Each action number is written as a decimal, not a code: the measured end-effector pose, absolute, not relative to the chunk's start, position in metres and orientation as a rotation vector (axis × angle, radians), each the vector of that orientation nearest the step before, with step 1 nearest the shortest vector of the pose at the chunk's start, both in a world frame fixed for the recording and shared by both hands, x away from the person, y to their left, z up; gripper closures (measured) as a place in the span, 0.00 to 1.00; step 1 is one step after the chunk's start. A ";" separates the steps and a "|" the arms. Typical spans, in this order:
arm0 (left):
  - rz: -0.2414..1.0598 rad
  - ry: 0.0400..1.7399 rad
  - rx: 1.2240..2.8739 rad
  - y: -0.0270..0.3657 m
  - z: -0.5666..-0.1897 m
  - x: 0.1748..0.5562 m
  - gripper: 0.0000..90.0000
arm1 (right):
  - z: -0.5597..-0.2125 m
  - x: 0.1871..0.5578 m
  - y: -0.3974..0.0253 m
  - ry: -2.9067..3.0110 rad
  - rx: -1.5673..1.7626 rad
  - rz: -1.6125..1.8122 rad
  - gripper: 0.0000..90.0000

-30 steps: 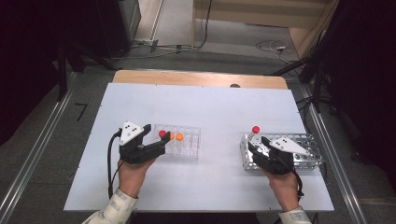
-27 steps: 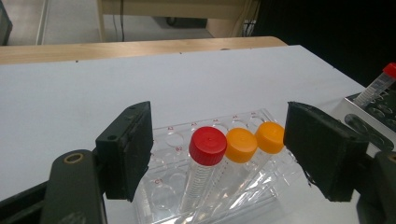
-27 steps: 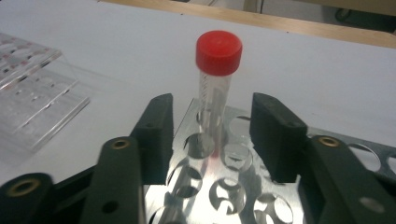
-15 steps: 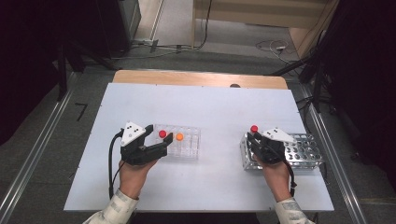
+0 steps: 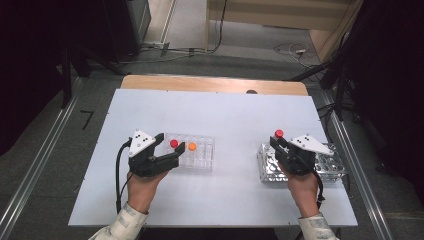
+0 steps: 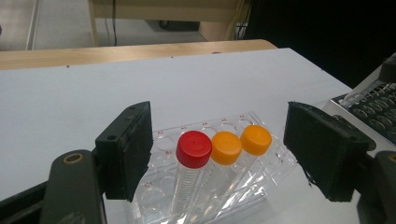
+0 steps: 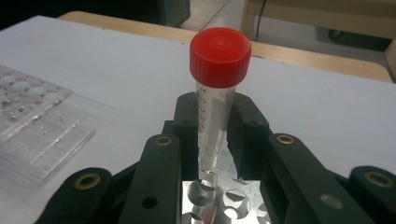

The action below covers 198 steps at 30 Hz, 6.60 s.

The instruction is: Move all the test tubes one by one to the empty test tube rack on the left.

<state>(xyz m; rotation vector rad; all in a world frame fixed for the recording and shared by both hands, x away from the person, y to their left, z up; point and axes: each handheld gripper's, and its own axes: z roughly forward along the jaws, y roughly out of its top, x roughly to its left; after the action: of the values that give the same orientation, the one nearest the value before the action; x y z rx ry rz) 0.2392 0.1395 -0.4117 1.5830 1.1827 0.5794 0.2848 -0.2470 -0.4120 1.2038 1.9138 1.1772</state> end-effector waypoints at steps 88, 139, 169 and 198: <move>0.423 0.872 1.786 0.076 -0.404 0.204 0.78 | -0.427 0.229 -0.142 2.450 0.827 1.288 0.34; 0.602 1.087 1.594 0.165 -0.373 0.217 0.78 | -0.434 0.233 -0.202 2.357 1.005 1.255 0.31; 0.699 1.142 1.599 0.160 -0.395 0.244 0.78 | -0.437 0.235 -0.203 2.350 1.024 1.248 0.31; 0.696 1.173 1.635 0.157 -0.417 0.246 0.77 | -0.437 0.235 -0.204 2.348 1.027 1.249 0.31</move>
<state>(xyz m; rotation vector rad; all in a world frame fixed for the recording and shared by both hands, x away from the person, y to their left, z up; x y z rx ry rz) 0.2461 0.1567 -0.4171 1.6353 1.1734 0.6959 0.2349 -0.2043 -0.4372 1.0266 2.3479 1.2489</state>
